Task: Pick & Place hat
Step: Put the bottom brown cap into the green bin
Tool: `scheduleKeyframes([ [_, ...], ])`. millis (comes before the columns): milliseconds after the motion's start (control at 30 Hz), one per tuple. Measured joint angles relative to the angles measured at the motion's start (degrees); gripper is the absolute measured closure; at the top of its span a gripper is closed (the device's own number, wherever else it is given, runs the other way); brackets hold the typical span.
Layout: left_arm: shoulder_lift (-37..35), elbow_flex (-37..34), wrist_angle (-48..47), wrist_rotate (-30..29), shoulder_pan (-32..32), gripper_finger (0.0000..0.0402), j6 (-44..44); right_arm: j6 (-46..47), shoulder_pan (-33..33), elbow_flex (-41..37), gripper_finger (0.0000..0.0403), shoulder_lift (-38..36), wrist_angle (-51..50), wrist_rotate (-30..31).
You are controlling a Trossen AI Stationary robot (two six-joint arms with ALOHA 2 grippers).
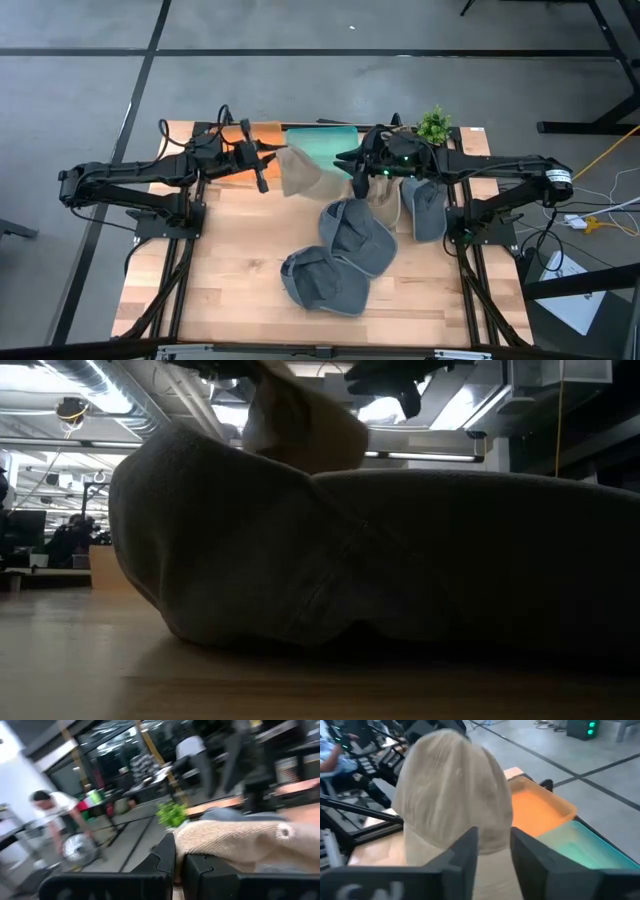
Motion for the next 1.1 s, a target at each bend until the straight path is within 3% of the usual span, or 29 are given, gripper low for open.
scheduleKeyframes([
  [267,1.64,0.0,2.58,7.58,0.0,0.0397,-3.35,3.13,-0.17,0.0,0.0136,4.04,7.58,-4.66],
  [433,3.75,0.0,7.09,10.02,0.0,0.0397,-5.52,4.1,-0.17,0.0,0.0079,8.91,14.18,-9.26],
  [633,5.24,0.0,9.71,14.03,-0.81,0.0397,-7.95,5.72,-0.17,-0.02,0.007,12.33,20.21,-10.69],
  [1000,6.01,0.0,10.77,14.46,-1.64,0.0398,-8.68,13.51,-0.17,-0.02,0.0081,19.26,30.99,-20.22],
  [1100,5.99,0.0,10.43,13.46,-1.63,0.0396,-8.67,13.77,-0.17,-0.02,0.0096,19.85,33.48,-20.44],
])
